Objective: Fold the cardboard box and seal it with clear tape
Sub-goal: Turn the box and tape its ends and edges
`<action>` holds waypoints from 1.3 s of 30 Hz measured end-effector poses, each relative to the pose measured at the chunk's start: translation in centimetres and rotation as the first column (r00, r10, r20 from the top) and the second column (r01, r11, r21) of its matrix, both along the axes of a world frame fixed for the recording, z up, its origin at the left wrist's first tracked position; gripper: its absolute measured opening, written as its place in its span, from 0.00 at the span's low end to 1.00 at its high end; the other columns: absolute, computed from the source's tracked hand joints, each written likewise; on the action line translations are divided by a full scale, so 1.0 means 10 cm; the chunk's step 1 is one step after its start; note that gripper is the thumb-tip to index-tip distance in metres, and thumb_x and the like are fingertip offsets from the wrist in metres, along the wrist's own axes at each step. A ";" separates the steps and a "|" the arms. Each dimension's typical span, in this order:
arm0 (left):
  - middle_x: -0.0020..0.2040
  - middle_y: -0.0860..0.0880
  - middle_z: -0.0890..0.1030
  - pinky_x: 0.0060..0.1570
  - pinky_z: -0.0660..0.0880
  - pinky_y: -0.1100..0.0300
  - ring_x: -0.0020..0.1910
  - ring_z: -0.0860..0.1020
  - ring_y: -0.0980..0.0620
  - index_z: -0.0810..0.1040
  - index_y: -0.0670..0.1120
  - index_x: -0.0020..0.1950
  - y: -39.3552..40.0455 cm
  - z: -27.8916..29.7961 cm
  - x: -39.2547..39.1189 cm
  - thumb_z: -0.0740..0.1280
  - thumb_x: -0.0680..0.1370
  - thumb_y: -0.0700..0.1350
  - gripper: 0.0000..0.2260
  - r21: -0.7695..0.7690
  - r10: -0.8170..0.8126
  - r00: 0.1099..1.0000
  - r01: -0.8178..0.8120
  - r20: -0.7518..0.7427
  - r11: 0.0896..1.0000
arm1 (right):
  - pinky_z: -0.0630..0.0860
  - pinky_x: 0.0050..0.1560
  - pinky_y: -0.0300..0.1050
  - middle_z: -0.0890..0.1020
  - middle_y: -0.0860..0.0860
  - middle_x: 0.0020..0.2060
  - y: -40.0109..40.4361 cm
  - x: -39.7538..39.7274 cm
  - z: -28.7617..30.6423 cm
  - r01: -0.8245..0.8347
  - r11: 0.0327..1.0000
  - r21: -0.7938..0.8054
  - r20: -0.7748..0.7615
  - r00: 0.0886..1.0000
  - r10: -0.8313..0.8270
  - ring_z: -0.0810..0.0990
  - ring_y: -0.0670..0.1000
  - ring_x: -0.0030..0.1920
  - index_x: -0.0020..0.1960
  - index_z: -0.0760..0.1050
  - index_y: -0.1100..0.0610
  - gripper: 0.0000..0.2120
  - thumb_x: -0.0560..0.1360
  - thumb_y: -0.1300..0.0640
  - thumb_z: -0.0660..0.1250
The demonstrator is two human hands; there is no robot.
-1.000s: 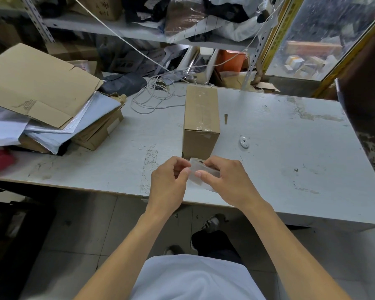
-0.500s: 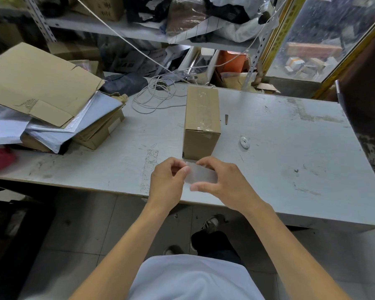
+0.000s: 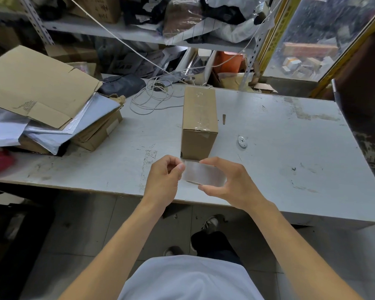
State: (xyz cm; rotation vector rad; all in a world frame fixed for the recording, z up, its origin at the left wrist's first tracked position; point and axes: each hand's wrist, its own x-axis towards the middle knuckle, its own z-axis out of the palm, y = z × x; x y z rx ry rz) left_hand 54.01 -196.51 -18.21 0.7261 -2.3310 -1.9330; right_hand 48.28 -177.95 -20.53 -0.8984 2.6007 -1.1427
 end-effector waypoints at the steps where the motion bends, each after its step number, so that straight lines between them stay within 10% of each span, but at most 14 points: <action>1: 0.39 0.51 0.77 0.44 0.73 0.63 0.39 0.75 0.54 0.78 0.44 0.44 0.03 0.01 0.00 0.64 0.81 0.38 0.06 -0.015 -0.007 1.000 0.007 -0.004 1.000 | 0.76 0.51 0.32 0.77 0.35 0.55 0.01 0.00 -0.02 0.010 1.000 0.012 -0.007 1.000 -0.010 0.76 0.35 0.53 0.65 0.73 0.43 0.26 0.69 0.44 0.77; 10: 0.33 0.55 0.82 0.57 0.78 0.51 0.44 0.84 0.52 0.78 0.45 0.43 0.05 0.08 -0.05 0.65 0.81 0.38 0.07 0.030 -0.085 0.995 0.087 -0.057 0.996 | 0.80 0.52 0.47 0.80 0.43 0.58 0.15 -0.09 -0.08 0.069 0.980 0.189 -0.058 0.997 -0.059 0.78 0.46 0.52 0.67 0.71 0.44 0.28 0.70 0.41 0.74; 22: 0.32 0.54 0.79 0.55 0.80 0.53 0.37 0.81 0.54 0.78 0.43 0.43 -0.30 0.10 -0.20 0.66 0.80 0.35 0.07 0.213 -0.013 0.995 0.035 -0.101 0.977 | 0.76 0.47 0.34 0.82 0.36 0.50 0.26 -0.03 0.20 0.117 0.953 -0.278 0.029 0.993 -0.113 0.81 0.45 0.53 0.58 0.77 0.41 0.23 0.65 0.42 0.77; 35: 0.39 0.36 0.81 0.43 0.77 0.62 0.40 0.79 0.47 0.78 0.39 0.41 -0.11 0.10 -0.55 0.74 0.73 0.33 0.06 0.059 -0.018 0.996 0.023 -0.085 0.998 | 0.71 0.49 0.26 0.83 0.43 0.50 0.46 -0.61 0.23 -0.022 0.996 -0.089 -0.104 0.995 0.012 0.79 0.38 0.50 0.59 0.80 0.52 0.24 0.66 0.44 0.78; 39: 0.34 0.45 0.82 0.48 0.79 0.55 0.38 0.82 0.49 0.79 0.39 0.41 -0.08 0.24 -0.77 0.74 0.73 0.34 0.05 0.060 0.054 0.992 -0.047 -0.114 0.997 | 0.78 0.44 0.38 0.84 0.45 0.47 0.58 -1.02 0.32 -0.090 0.985 0.147 -0.212 0.970 0.120 0.81 0.45 0.44 0.60 0.80 0.52 0.28 0.68 0.36 0.71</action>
